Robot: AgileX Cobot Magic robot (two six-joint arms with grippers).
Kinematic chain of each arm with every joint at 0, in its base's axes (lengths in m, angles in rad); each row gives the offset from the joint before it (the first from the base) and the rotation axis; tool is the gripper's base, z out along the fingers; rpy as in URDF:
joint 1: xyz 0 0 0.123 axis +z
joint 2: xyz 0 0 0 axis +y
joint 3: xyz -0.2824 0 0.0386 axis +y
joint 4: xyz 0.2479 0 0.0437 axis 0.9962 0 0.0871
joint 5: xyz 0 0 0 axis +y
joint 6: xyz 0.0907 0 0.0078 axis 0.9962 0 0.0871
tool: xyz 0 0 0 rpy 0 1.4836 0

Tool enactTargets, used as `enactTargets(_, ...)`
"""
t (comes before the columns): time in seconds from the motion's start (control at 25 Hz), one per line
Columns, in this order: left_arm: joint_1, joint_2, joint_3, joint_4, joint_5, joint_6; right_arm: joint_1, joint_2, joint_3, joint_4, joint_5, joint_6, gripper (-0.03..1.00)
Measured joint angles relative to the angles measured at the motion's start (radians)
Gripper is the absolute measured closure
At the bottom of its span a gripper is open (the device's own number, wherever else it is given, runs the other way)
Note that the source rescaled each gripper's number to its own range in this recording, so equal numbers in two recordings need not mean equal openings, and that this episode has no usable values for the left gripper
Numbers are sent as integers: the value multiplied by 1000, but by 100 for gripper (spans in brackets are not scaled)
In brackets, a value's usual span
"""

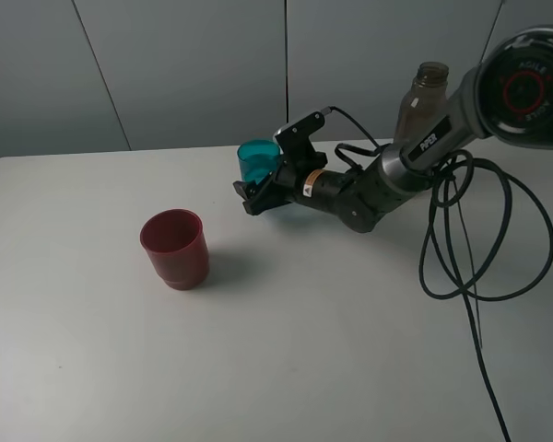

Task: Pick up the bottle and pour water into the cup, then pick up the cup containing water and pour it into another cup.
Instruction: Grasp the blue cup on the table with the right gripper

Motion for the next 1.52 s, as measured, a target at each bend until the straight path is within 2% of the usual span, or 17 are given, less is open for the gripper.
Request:
enactTargets(0.32, 0, 0, 0, 0, 0, 0, 0, 17, -8, 2, -38, 0, 17)
enactTargets(1.16, 0, 0, 0, 0, 0, 0, 0, 50, -27, 26, -52, 4, 17)
enactTargets(1.36, 0, 0, 0, 0, 0, 0, 0, 70, -33, 26, -121, 28, 17)
enactTargets(1.52, 0, 0, 0, 0, 0, 0, 0, 74, -35, 26, -141, 38, 17)
